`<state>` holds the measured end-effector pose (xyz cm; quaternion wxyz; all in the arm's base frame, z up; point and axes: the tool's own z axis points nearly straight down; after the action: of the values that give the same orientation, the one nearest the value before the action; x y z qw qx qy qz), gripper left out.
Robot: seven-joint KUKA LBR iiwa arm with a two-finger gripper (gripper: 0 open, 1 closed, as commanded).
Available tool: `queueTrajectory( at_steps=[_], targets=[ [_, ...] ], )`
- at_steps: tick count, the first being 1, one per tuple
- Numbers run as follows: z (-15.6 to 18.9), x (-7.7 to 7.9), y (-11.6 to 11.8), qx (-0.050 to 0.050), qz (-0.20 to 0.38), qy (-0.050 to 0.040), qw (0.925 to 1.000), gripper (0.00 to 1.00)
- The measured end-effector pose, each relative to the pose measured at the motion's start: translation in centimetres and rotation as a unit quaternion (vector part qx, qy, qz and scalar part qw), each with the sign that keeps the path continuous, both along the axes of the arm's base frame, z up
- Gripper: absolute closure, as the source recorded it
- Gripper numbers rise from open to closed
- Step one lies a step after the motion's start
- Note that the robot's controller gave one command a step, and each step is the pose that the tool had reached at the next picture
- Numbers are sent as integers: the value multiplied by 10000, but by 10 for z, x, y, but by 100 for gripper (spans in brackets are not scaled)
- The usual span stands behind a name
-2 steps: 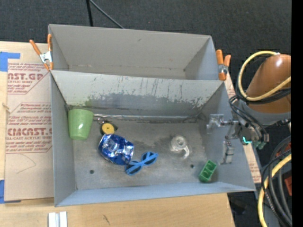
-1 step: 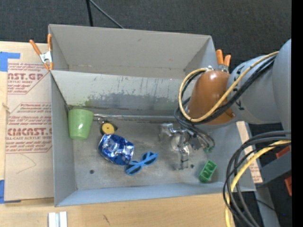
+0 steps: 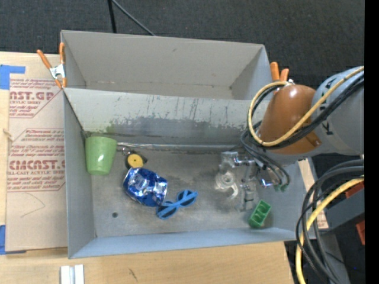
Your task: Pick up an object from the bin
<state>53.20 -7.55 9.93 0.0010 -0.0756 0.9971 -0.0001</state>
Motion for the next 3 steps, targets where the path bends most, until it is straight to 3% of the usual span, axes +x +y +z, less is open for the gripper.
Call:
queueTrajectory(
  at_steps=[1, 2, 3],
  targets=[
    [-1, 0, 1, -1, 12, 4, 10000, 100],
    [68, 34, 40, 13, -248, -46, 9997, 100],
    [63, 31, 37, 2, -262, -3, 9997, 0]
  ],
)
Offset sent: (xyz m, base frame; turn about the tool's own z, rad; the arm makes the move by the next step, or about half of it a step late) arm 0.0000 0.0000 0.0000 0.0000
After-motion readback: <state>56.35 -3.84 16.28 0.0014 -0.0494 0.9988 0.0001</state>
